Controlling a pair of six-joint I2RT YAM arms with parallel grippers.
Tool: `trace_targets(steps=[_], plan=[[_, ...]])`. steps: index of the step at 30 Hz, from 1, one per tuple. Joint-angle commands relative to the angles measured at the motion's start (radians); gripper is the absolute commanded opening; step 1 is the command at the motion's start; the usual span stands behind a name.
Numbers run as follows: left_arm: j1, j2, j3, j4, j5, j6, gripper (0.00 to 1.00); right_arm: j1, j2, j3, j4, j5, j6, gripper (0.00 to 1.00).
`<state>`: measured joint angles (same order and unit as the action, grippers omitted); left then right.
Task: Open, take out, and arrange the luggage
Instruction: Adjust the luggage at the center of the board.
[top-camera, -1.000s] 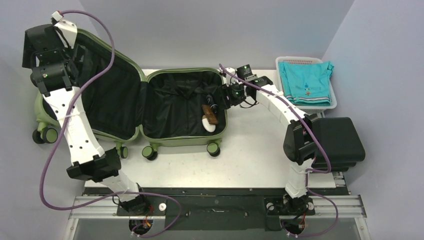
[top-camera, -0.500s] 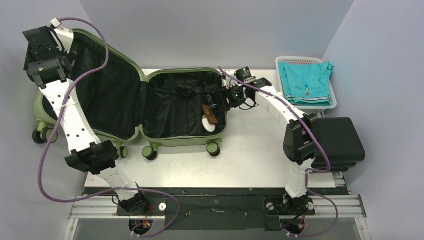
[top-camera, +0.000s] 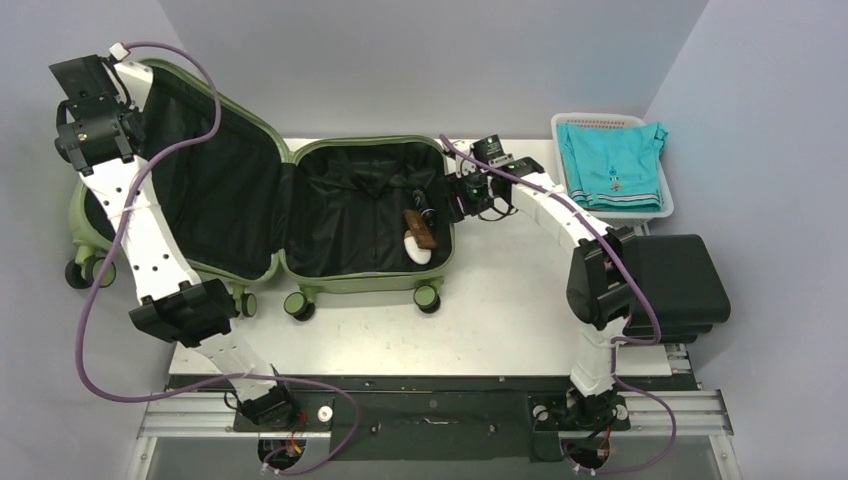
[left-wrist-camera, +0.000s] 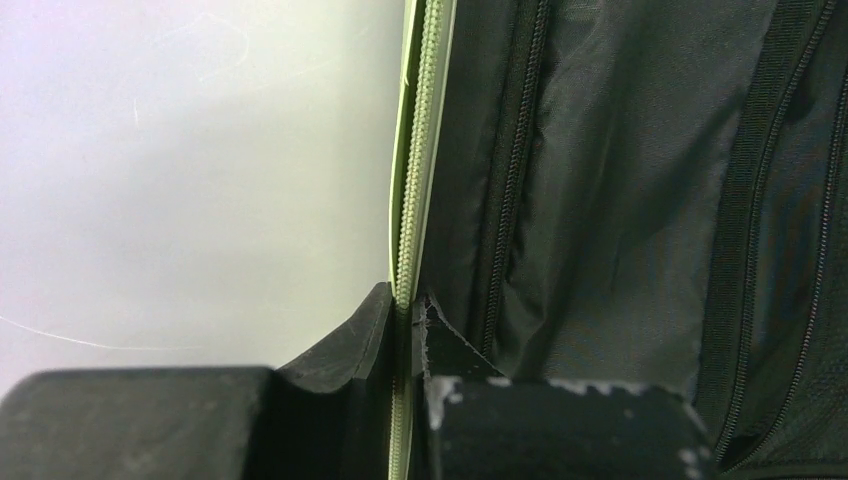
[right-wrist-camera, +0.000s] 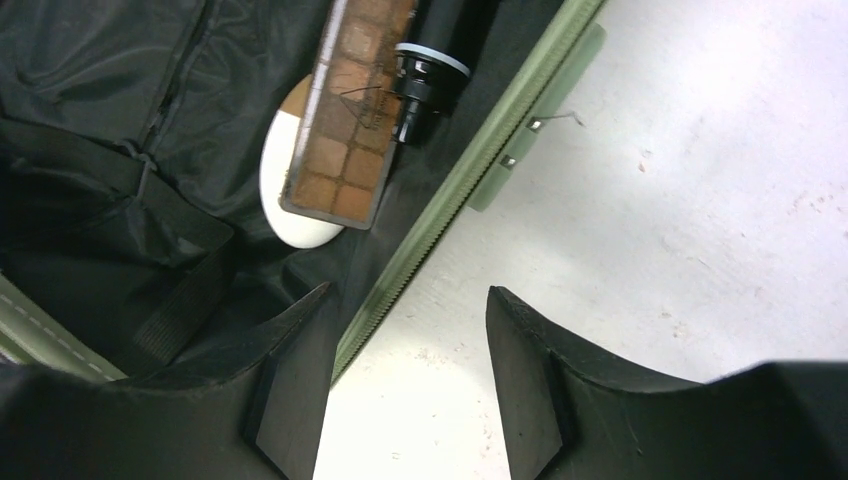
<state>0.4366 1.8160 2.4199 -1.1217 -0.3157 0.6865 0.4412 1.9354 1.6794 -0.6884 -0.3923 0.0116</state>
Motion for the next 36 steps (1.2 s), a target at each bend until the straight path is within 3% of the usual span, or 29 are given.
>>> trace_targets(steps=[1, 8, 12, 17, 29, 36], plan=[[0.003, 0.001, 0.030, 0.017, 0.009, -0.017, 0.00, -0.027, 0.000, -0.011, 0.056, 0.073, 0.053, 0.51], [-0.077, -0.074, -0.019, 0.054, 0.021, -0.014, 0.00, -0.082, 0.020, -0.005, 0.112, 0.119, 0.128, 0.51], [-0.209, -0.165, -0.102, 0.142, -0.065, 0.009, 0.00, -0.071, 0.087, 0.034, 0.090, 0.152, 0.113, 0.51], [-0.328, -0.166, -0.067, 0.139, -0.130, 0.003, 0.00, -0.034, 0.183, 0.069, 0.061, 0.171, 0.096, 0.51], [-0.384, -0.172, -0.021, 0.140, -0.209, -0.004, 0.00, 0.133, 0.228, 0.115, 0.046, 0.132, 0.075, 0.51], [-0.386, -0.206, -0.080, 0.240, -0.241, 0.031, 0.00, 0.200, 0.250, 0.142, 0.040, 0.114, 0.080, 0.51]])
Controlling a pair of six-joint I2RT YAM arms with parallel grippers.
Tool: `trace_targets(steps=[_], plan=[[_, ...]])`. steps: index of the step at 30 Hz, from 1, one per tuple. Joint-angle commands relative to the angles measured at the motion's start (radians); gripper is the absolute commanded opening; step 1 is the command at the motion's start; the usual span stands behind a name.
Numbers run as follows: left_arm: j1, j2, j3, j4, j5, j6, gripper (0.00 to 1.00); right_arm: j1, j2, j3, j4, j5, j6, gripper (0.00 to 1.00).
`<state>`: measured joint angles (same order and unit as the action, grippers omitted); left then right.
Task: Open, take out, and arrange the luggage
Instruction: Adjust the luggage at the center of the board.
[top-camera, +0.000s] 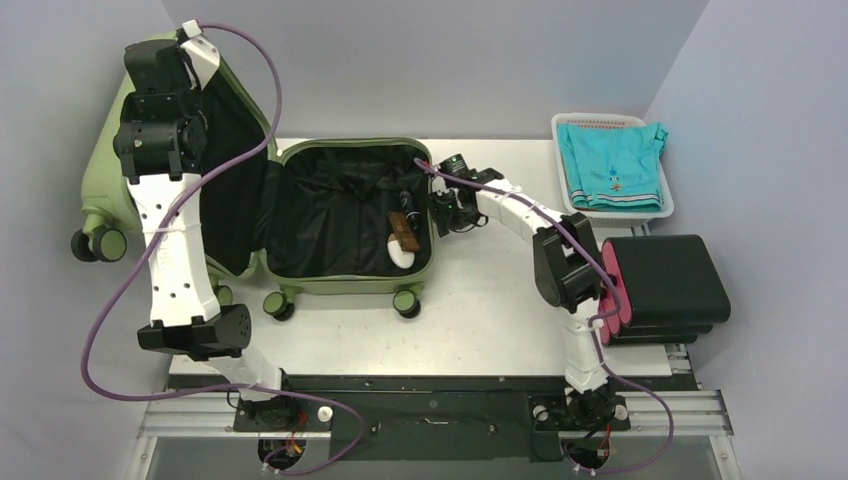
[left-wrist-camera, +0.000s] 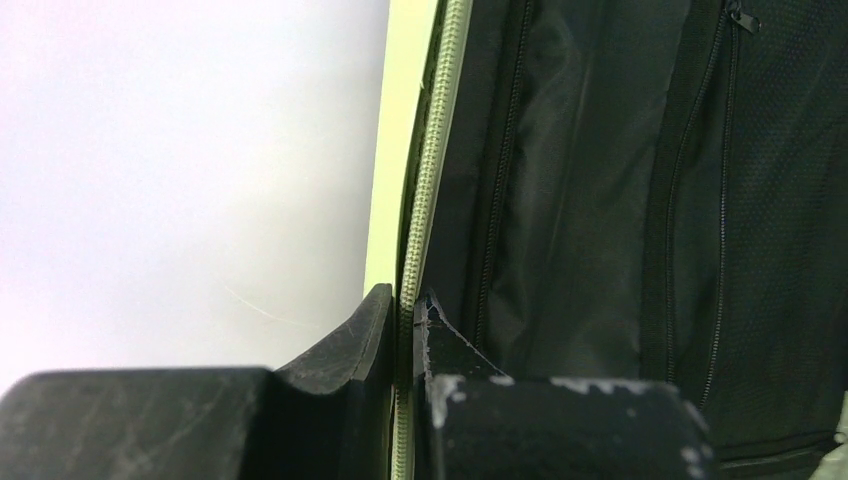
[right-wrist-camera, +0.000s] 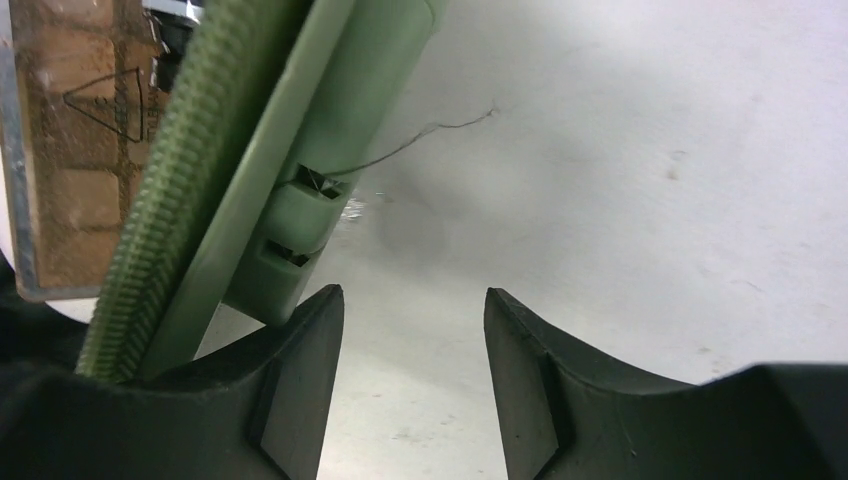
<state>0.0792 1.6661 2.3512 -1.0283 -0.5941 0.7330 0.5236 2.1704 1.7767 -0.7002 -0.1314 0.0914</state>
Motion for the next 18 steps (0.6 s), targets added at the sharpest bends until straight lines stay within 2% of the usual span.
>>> trace_targets(steps=[1, 7, 12, 16, 18], plan=[[-0.028, -0.057, -0.025, 0.168, 0.033, -0.010, 0.00, 0.128, 0.017, 0.046, 0.052, -0.154, 0.001, 0.51], [-0.027, -0.059, -0.049, 0.228, 0.020, -0.001, 0.00, 0.169, 0.027, 0.046, 0.053, -0.171, -0.002, 0.51], [-0.020, -0.057, -0.071, 0.239, 0.002, -0.010, 0.00, 0.165, 0.028, 0.059, 0.045, -0.123, -0.005, 0.51], [-0.010, -0.073, -0.110, 0.270, -0.011, -0.015, 0.12, 0.126, 0.008, 0.058, 0.043, -0.098, 0.002, 0.51], [-0.006, -0.079, -0.121, 0.278, -0.019, -0.015, 0.33, 0.102, -0.007, 0.053, 0.046, -0.101, 0.004, 0.51]])
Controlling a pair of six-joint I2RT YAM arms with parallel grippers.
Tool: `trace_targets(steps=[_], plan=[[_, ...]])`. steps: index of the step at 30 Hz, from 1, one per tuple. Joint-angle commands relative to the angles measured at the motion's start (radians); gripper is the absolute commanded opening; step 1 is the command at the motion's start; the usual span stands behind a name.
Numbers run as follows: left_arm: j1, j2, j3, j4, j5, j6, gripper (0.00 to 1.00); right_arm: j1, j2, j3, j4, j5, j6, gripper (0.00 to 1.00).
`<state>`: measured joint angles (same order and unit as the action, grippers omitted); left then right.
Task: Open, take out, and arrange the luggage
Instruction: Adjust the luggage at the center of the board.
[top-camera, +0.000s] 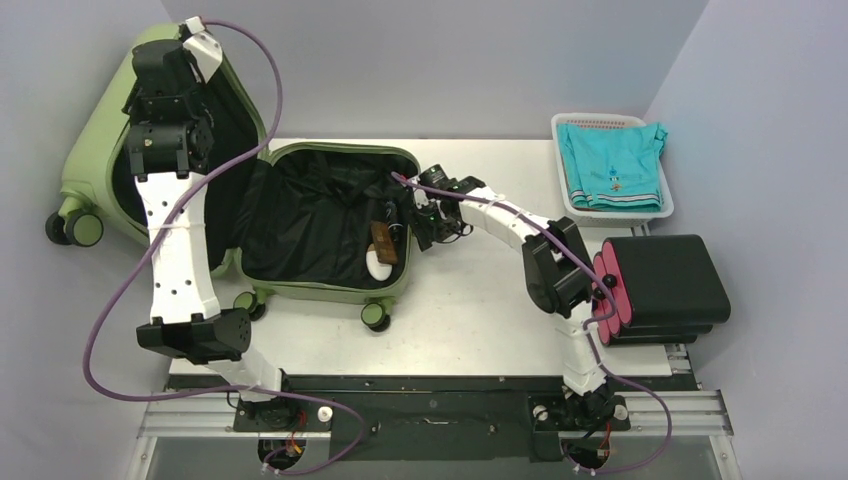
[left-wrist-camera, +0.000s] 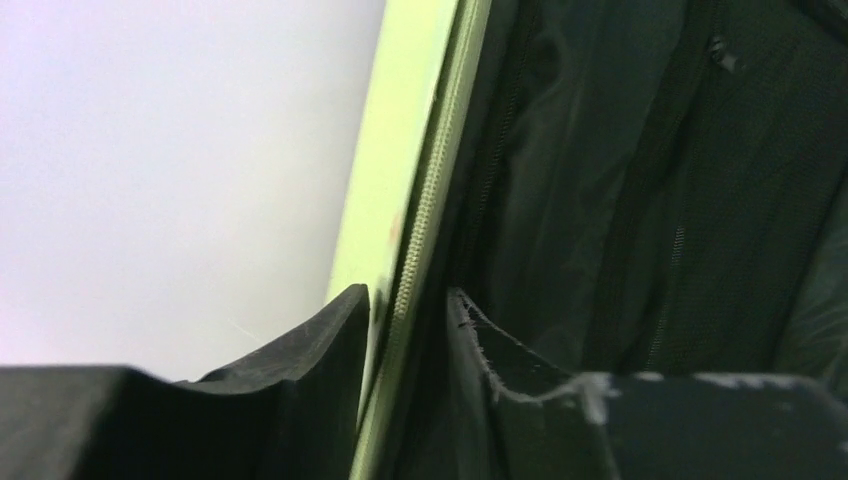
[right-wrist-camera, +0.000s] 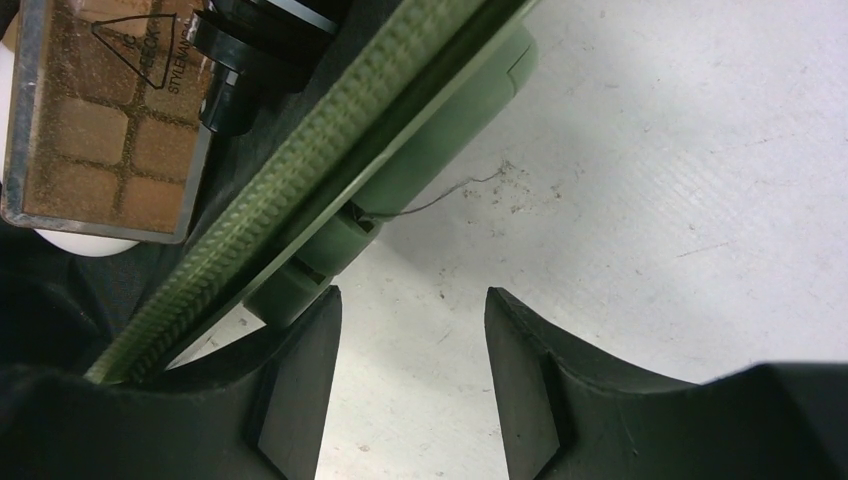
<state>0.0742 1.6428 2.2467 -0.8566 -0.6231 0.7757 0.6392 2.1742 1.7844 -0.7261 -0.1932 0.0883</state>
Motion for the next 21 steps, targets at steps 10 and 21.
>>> trace_targets(steps=[10, 21], plan=[[-0.005, -0.074, -0.014, 0.119, 0.038, -0.084, 0.99, -0.096, -0.112, -0.003, 0.067, -0.046, -0.018, 0.51], [-0.328, -0.251, -0.219, 0.229, 0.054, -0.069, 0.96, -0.149, -0.328, -0.085, 0.043, 0.111, -0.160, 0.51]])
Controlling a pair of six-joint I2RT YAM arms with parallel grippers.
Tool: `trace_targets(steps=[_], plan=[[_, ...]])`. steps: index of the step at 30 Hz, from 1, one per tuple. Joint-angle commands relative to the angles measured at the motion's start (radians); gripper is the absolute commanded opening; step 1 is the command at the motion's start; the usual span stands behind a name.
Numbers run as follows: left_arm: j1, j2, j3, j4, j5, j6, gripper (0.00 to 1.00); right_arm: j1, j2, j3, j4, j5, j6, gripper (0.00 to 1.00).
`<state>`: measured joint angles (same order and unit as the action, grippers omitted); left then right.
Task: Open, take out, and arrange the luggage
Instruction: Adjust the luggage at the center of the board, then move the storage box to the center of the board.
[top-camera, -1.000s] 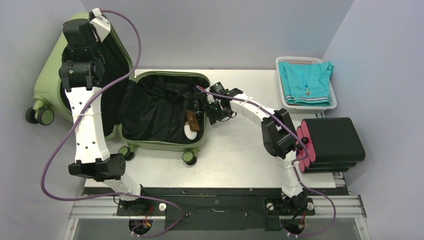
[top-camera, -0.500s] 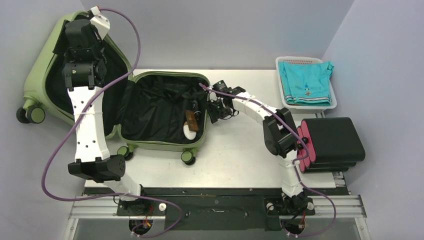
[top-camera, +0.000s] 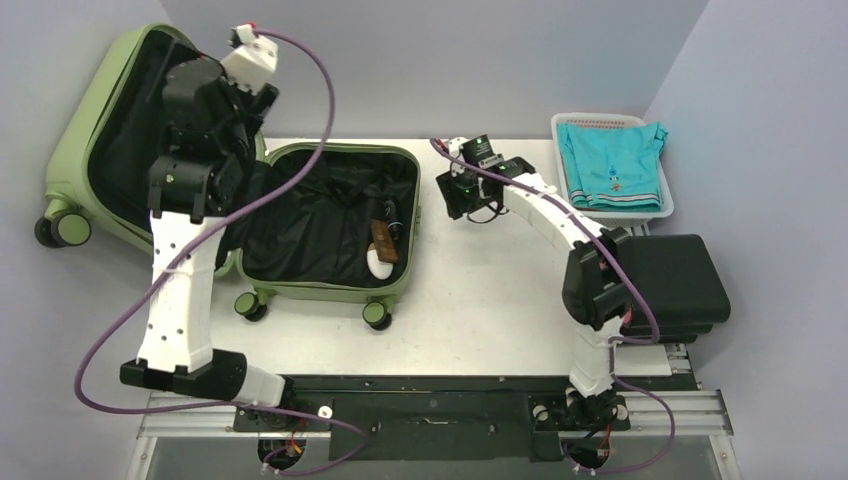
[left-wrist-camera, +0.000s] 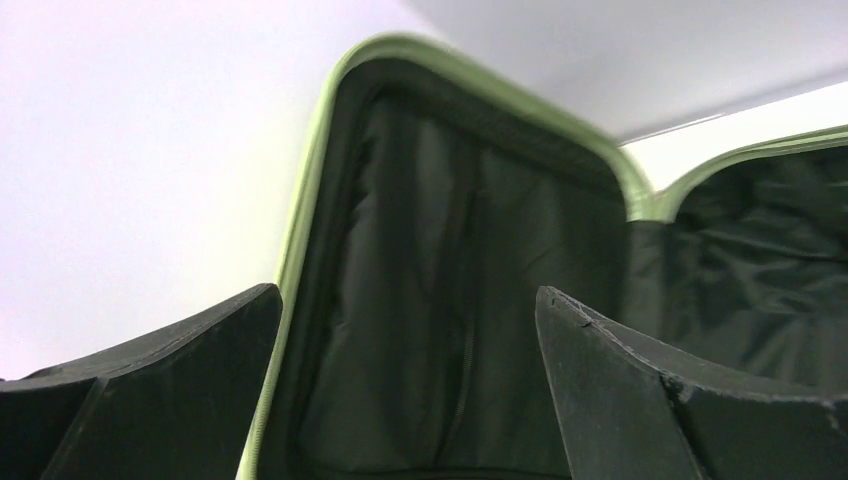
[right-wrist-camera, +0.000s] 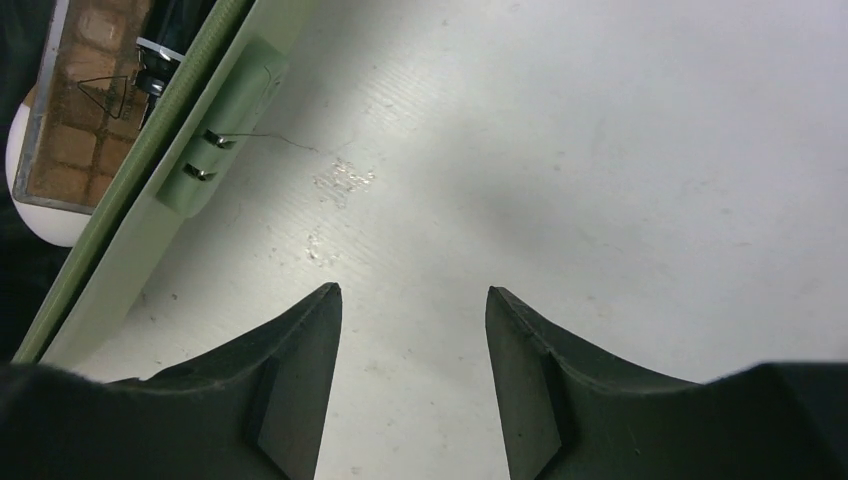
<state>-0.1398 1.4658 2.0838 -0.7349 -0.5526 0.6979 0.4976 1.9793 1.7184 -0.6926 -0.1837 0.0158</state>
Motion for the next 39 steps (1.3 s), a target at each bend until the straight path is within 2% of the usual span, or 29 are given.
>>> trace_targets(steps=[1, 4, 6, 7, 9, 11, 14, 18, 25, 28, 31, 33, 34, 35, 36, 38, 39], plan=[[-0.137, -0.087, -0.076, 0.107, -0.027, 0.009, 0.96, -0.009, -0.177, -0.046, 0.017, 0.125, -0.101, 0.51], [-0.208, -0.106, -0.106, 0.081, -0.025, -0.021, 0.96, -0.013, -0.285, -0.109, 0.042, 0.237, -0.159, 0.52], [-0.227, -0.122, -0.130, 0.048, 0.046, -0.055, 0.96, -0.025, -0.362, -0.152, 0.053, 0.295, -0.171, 0.56], [-0.233, -0.130, -0.156, 0.036, 0.123, -0.074, 0.96, -0.051, -0.405, -0.168, 0.043, 0.302, -0.156, 0.66], [-0.259, -0.161, -0.221, 0.019, 0.229, -0.099, 0.96, -0.121, -0.437, -0.161, -0.015, 0.245, -0.130, 0.76], [-0.294, -0.181, -0.285, 0.015, 0.321, -0.127, 0.96, -0.220, -0.440, -0.125, -0.122, 0.098, -0.162, 0.78], [-0.359, -0.171, -0.358, 0.026, 0.402, -0.176, 0.96, -0.348, -0.474, -0.110, -0.227, -0.011, -0.213, 0.73], [-0.468, -0.117, -0.429, 0.051, 0.443, -0.215, 0.96, -0.419, -0.636, -0.198, -0.238, 0.134, -0.307, 0.72], [-0.619, -0.001, -0.467, 0.130, 0.527, -0.267, 0.96, -0.487, -0.911, -0.329, -0.214, 0.574, -0.418, 0.73], [-0.651, 0.060, -0.459, 0.148, 0.581, -0.293, 0.96, -0.594, -1.029, -0.446, -0.122, 0.670, -0.503, 0.72], [-0.693, 0.117, -0.449, 0.156, 0.608, -0.304, 0.96, -0.677, -1.080, -0.534, -0.059, 0.722, -0.571, 0.70], [-0.717, 0.146, -0.443, 0.159, 0.619, -0.311, 0.96, -0.750, -1.098, -0.556, -0.042, 0.706, -0.597, 0.62], [-0.734, 0.155, -0.438, 0.161, 0.625, -0.316, 0.96, -0.798, -1.101, -0.560, -0.037, 0.679, -0.609, 0.41], [-0.741, 0.172, -0.435, 0.163, 0.628, -0.319, 0.96, -0.839, -1.105, -0.566, -0.031, 0.668, -0.615, 0.31], [-0.753, 0.179, -0.428, 0.163, 0.638, -0.327, 0.96, -0.856, -1.106, -0.569, -0.027, 0.659, -0.630, 0.12], [-0.767, 0.205, -0.409, 0.163, 0.652, -0.342, 0.96, -0.906, -1.101, -0.574, -0.008, 0.662, -0.657, 0.00], [-0.771, 0.221, -0.402, 0.163, 0.658, -0.347, 0.96, -0.944, -1.094, -0.579, 0.006, 0.661, -0.667, 0.00]])
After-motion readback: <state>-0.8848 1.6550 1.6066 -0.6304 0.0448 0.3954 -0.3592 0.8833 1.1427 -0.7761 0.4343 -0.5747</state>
